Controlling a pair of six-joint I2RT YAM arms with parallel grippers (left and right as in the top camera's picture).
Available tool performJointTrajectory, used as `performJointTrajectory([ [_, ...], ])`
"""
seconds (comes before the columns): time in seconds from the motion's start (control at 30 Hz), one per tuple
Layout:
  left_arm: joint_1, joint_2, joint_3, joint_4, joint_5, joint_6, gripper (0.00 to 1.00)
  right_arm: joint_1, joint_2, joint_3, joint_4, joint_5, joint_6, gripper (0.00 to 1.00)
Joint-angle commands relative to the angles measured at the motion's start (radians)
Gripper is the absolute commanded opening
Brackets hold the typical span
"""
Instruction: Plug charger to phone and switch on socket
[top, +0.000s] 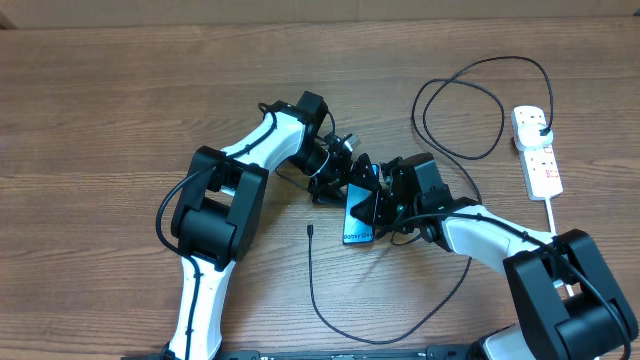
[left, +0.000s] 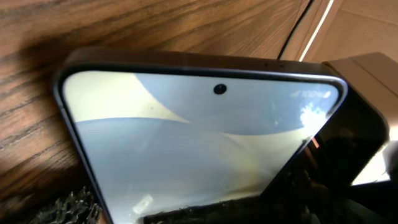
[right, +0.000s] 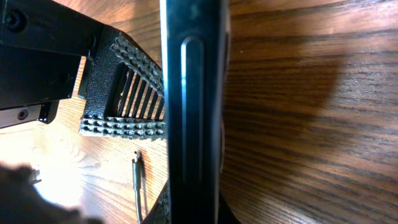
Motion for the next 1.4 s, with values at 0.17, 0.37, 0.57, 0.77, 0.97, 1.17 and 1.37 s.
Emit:
performJointTrajectory([
  [0.17, 0.012, 0.099, -0.054, 0.040, -0.013, 0.219, 0.93, -0.136, -0.034, 0.005, 0.061, -0.384, -0.003, 0.04],
  [0.37, 0.055, 0.099, -0.054, 0.003, 0.343, 0.466, 0.93, -0.214, -0.034, 0.005, 0.155, -0.568, -0.003, 0.04],
  [0.57, 0.100, 0.099, -0.050, -0.005, 0.620, 0.619, 0.91, -0.216, -0.034, 0.005, 0.195, -0.581, -0.003, 0.04],
  [0.77, 0.113, 0.095, -0.035, -0.020, 0.620, 0.618, 0.88, -0.216, -0.034, 0.005, 0.256, -0.576, 0.016, 0.04],
  [0.97, 0.114, 0.059, -0.006, -0.039, 0.621, 0.618, 0.86, -0.182, -0.034, 0.005, 0.261, -0.507, 0.082, 0.04],
  [1.17, 0.117, -0.024, 0.024, -0.064, 0.621, 0.618, 0.86, -0.123, -0.034, 0.005, 0.364, -0.450, 0.156, 0.04],
  [1.37, 0.132, -0.142, 0.035, -0.062, 0.620, 0.618, 0.84, -0.077, -0.034, 0.005, 0.557, -0.429, 0.275, 0.04],
])
